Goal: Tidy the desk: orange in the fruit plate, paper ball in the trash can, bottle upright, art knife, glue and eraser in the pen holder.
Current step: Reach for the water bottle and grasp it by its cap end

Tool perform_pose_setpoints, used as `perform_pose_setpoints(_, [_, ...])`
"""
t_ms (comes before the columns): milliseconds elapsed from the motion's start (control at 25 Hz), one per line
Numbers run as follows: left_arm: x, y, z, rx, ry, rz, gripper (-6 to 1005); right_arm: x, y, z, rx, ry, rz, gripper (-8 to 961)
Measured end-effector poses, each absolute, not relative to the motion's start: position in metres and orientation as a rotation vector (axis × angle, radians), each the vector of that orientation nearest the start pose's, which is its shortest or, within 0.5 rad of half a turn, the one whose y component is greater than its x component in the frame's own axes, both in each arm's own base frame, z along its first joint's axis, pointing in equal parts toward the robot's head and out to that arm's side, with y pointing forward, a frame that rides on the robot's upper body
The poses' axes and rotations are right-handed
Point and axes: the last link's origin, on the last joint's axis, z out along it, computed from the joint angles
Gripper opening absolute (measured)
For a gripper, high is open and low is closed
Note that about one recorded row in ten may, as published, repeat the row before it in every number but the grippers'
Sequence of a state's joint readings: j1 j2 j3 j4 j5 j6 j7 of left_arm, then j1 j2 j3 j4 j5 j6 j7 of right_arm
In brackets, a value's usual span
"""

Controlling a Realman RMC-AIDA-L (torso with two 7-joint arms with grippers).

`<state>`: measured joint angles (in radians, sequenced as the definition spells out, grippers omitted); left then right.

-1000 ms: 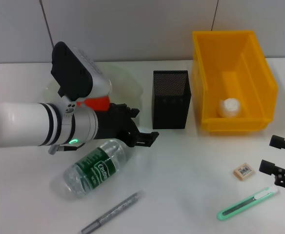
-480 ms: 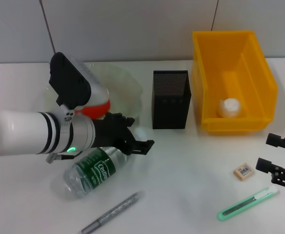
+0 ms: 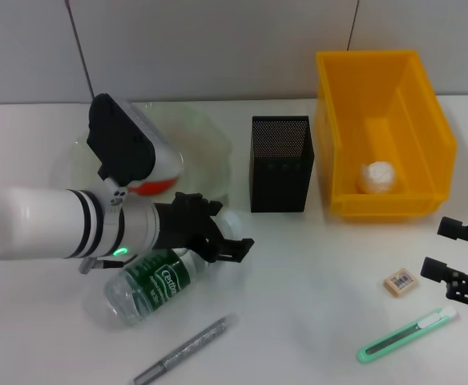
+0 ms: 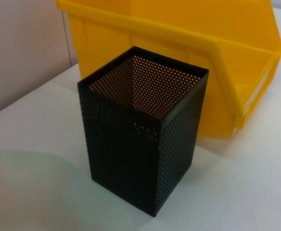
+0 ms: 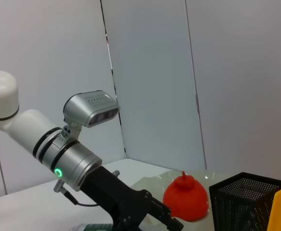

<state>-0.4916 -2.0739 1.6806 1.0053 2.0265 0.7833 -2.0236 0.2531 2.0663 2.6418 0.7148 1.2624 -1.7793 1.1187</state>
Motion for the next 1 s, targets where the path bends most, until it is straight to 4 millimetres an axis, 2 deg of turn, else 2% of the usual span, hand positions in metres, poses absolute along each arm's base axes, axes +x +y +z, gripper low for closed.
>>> perform_pose_setpoints(400, [-0.1971,0.3589,-0.0926,-2.672,-0.542,-0.051,790,0.3229,0.2507,0.0505,-2.464,0.483,0.85,706])
perform_pose_setpoints(1000, [-0.2003,0.3552,-0.0933,-2.672,-0.554,-0.049,788,0.321,0.2525,0.0482,-2.464,0.484,0.855,706])
